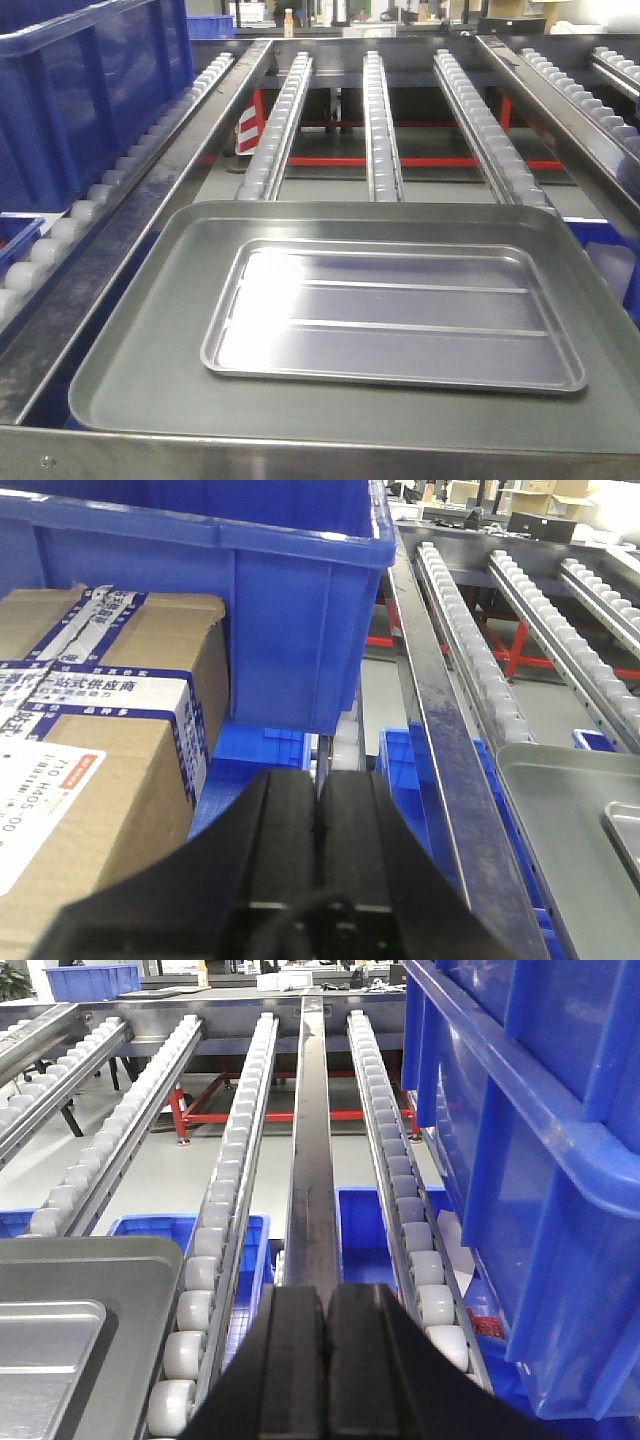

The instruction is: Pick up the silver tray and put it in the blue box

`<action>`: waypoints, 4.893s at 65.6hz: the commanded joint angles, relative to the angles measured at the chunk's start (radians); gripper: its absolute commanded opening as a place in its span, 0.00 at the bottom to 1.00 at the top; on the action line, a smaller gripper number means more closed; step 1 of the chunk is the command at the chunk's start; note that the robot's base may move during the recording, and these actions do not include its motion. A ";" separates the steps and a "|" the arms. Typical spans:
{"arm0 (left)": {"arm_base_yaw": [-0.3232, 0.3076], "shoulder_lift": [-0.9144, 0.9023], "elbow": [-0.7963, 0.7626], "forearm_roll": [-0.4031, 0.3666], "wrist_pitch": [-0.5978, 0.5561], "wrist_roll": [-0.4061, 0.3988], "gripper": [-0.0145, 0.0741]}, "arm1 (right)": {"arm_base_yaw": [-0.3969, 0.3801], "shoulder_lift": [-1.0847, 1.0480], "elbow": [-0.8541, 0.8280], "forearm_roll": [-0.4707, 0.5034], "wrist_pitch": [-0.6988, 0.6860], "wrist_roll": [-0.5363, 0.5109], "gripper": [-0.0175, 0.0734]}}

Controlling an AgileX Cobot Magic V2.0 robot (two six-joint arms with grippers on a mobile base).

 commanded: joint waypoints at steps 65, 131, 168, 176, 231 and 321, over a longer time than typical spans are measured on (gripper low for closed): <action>-0.133 0.517 -0.675 0.036 0.284 0.002 0.50 | 0.091 0.405 -0.654 0.018 0.105 -0.008 0.67; -0.704 1.558 -1.281 0.275 0.752 -0.512 0.49 | 0.480 1.212 -0.853 0.128 0.502 0.166 0.69; -0.662 1.719 -1.348 0.303 0.709 -0.668 0.49 | 0.472 1.498 -0.976 0.046 0.541 0.255 0.69; -0.662 1.719 -1.348 0.303 0.689 -0.668 0.49 | 0.472 1.517 -0.976 -0.004 0.538 0.292 0.69; -0.662 1.839 -1.350 0.303 0.689 -0.668 0.49 | 0.472 1.596 -0.977 -0.014 0.437 0.298 0.69; -0.665 1.609 -1.525 0.354 0.913 -0.664 0.05 | 0.475 1.344 -1.185 -0.106 0.763 0.298 0.26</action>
